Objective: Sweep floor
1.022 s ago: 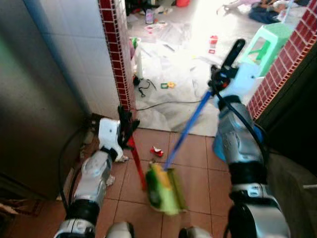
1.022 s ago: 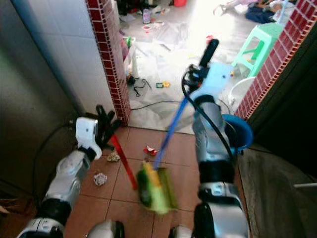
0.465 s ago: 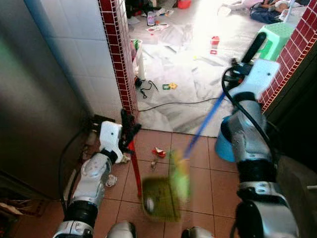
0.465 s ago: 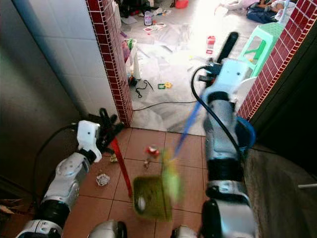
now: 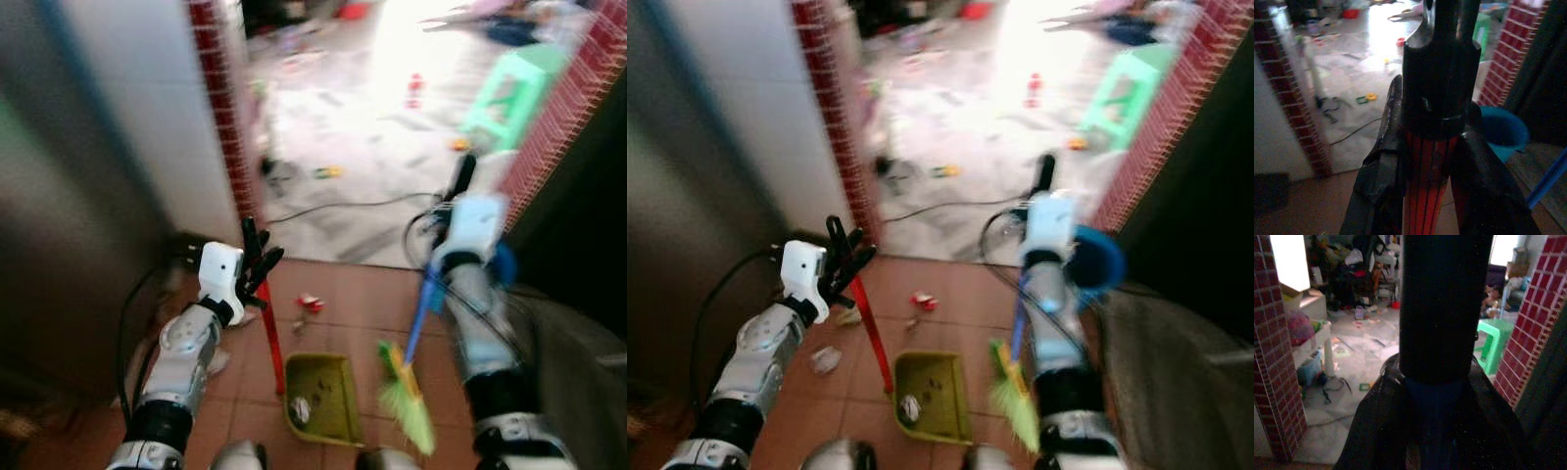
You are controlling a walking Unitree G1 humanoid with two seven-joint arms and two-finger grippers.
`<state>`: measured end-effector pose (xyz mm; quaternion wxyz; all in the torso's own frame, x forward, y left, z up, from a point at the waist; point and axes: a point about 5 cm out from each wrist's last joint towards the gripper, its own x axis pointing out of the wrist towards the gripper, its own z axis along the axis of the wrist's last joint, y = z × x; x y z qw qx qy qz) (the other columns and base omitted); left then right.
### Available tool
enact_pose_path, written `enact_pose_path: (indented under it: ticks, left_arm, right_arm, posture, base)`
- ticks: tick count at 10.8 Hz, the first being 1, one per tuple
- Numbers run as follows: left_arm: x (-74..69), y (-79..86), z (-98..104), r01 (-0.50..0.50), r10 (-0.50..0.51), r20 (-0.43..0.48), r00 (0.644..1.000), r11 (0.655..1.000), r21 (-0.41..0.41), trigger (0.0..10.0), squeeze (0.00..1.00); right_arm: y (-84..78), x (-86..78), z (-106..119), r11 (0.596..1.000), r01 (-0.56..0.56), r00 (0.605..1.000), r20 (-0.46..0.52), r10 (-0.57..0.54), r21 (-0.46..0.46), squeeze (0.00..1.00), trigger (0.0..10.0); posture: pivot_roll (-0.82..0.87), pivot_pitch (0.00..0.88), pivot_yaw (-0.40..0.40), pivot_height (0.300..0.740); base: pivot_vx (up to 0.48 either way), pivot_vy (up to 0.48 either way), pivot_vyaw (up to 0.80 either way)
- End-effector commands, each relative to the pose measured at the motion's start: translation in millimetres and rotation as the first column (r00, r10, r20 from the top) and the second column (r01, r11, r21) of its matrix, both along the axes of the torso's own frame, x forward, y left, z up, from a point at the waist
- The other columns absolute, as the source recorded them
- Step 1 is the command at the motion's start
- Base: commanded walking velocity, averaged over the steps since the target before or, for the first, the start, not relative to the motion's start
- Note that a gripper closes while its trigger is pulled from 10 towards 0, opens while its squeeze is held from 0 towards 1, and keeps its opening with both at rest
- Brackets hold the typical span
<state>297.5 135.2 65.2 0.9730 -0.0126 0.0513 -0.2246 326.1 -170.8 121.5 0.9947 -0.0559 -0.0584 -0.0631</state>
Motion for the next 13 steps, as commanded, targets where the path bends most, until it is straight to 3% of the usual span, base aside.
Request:
enact_pose_path:
  ticks: [1,4,6,8,9,13]
  left_arm:
    - [10.6,-6.9,20.3,0.046,-0.045,0.082,0.996,0.999,-0.012,10.0,0.0]
    - [6.1,-10.3,17.6,0.071,-0.069,0.066,0.995,0.997,-0.023,10.0,0.0]
    - [-0.1,-12.0,10.6,0.052,-0.05,0.037,0.998,0.997,-0.052,10.0,0.0]
    - [-0.5,-9.3,7.9,0.041,-0.04,0.027,0.999,0.998,-0.054,10.0,0.0]
    - [-1.5,-8.4,7.6,0.029,-0.028,0.025,0.999,0.998,-0.056,10.0,0.0]
    - [-1.9,-2.2,6.4,-0.003,0.004,0.018,1.0,0.998,-0.063,10.0,0.0]
  right_arm:
    - [-4.9,1.1,2.0,0.999,0.028,1.0,0.008,-0.028,-0.023,0.0,10.0]
    - [-9.9,-1.1,-9.5,1.0,0.009,0.999,-0.048,-0.01,-0.018,0.0,10.0]
    - [-35.9,3.2,-2.3,1.0,-0.017,0.997,-0.079,0.015,-0.02,0.0,10.0]
    - [-29.0,0.8,-3.0,0.992,-0.12,0.987,-0.115,0.114,-0.039,0.0,10.0]
    - [-27.0,-3.0,-7.3,0.993,-0.115,0.985,-0.132,0.113,-0.006,0.0,10.0]
    - [-22.5,-21.1,-26.1,0.985,0.122,0.984,-0.145,-0.104,0.125,0.0,10.0]
  posture:
    - [-0.01,0.0,0.006,0.74]
    - [-0.02,0.0,0.057,0.74]
    - [-0.04,0.0,0.079,0.74]
    - [-0.04,0.0,0.069,0.74]
    - [-0.04,0.0,0.055,0.74]
    - [-0.04,0.0,0.049,0.74]
  base:
    - [0.0,0.0,-0.8]
    - [0.0,-0.084,-0.8]
    - [0.0,-0.298,-0.4]
    - [0.0,-0.296,0.0]
    - [0.0,-0.296,0.0]
    - [0.0,-0.272,0.0]
